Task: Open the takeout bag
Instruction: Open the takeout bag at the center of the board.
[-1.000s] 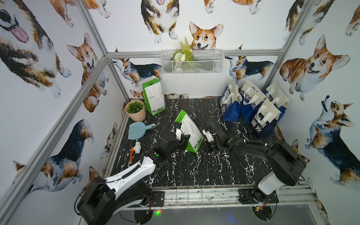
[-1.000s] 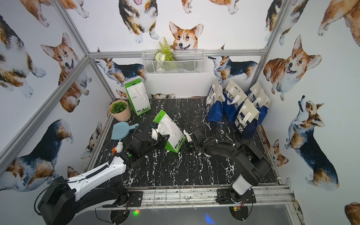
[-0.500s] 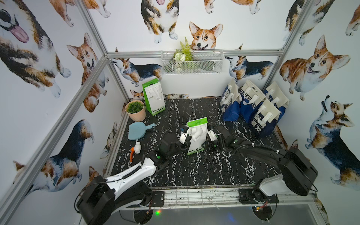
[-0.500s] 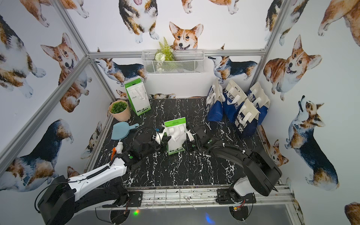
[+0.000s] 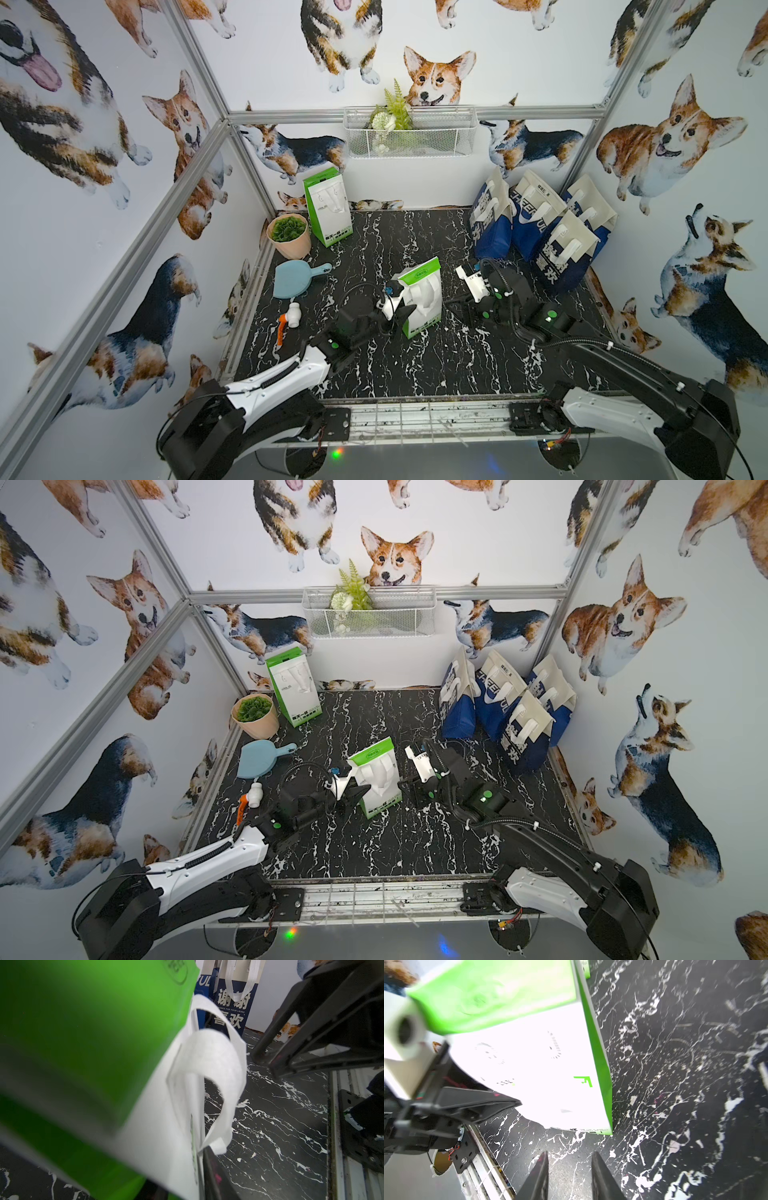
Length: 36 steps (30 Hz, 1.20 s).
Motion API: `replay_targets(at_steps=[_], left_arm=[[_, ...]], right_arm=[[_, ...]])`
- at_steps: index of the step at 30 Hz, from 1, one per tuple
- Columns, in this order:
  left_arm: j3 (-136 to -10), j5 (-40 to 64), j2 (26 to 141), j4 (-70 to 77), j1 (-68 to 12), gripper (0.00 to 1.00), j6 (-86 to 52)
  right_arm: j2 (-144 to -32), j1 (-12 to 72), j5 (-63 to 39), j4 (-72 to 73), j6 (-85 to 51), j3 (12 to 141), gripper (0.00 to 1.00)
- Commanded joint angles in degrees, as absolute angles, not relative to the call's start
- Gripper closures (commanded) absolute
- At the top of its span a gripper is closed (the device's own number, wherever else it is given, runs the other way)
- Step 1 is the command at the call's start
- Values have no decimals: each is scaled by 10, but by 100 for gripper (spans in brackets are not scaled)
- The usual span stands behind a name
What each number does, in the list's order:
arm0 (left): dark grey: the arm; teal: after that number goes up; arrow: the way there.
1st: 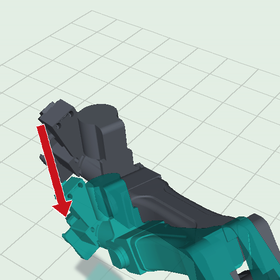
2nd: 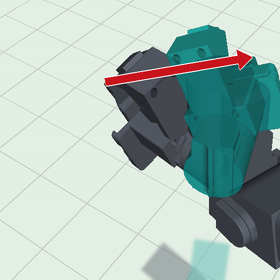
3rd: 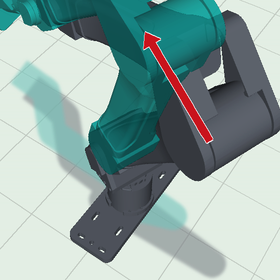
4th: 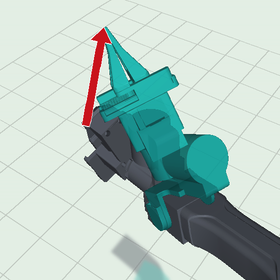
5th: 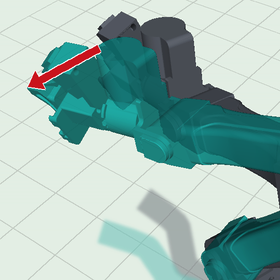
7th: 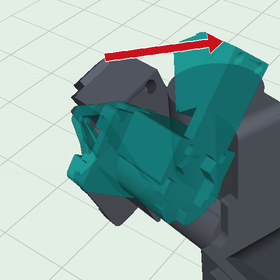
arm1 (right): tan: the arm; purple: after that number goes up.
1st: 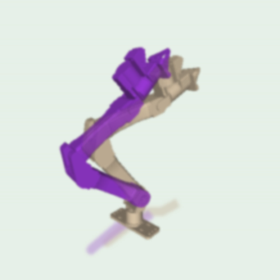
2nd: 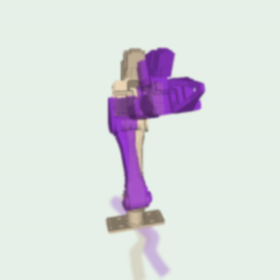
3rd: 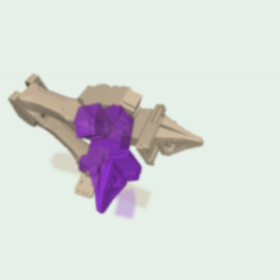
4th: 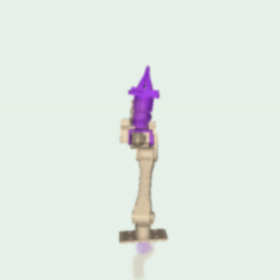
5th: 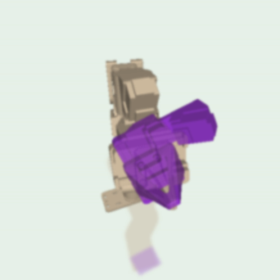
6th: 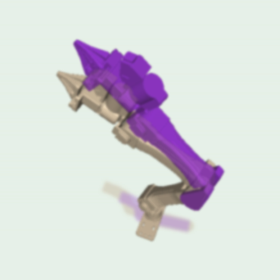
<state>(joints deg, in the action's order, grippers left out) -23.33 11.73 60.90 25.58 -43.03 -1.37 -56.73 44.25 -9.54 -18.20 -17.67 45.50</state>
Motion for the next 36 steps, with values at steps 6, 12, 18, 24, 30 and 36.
replay_targets(at_steps=[6, 12, 18, 24, 30, 36], left_arm=[[-182, 139, 628, 407, -429, 63, -32], [-148, 152, 663, 519, -429, 64, -34], [-146, 150, 680, 558, -429, 83, -29], [-164, 159, 677, 547, -429, 100, -2], [-174, 180, 693, 550, -428, 100, 12], [-174, 199, 735, 605, -429, 100, -8]], right_arm=[[-485, 443, -62, -244, -117, 452, 62], [-448, 443, -81, -216, -85, 438, 62], [-432, 447, -110, -171, -33, 449, 58], [-440, 476, -129, -100, 89, 453, 51], [-489, 509, -129, -29, 224, 462, 48], [-538, 540, -83, 41, 350, 465, 43]])
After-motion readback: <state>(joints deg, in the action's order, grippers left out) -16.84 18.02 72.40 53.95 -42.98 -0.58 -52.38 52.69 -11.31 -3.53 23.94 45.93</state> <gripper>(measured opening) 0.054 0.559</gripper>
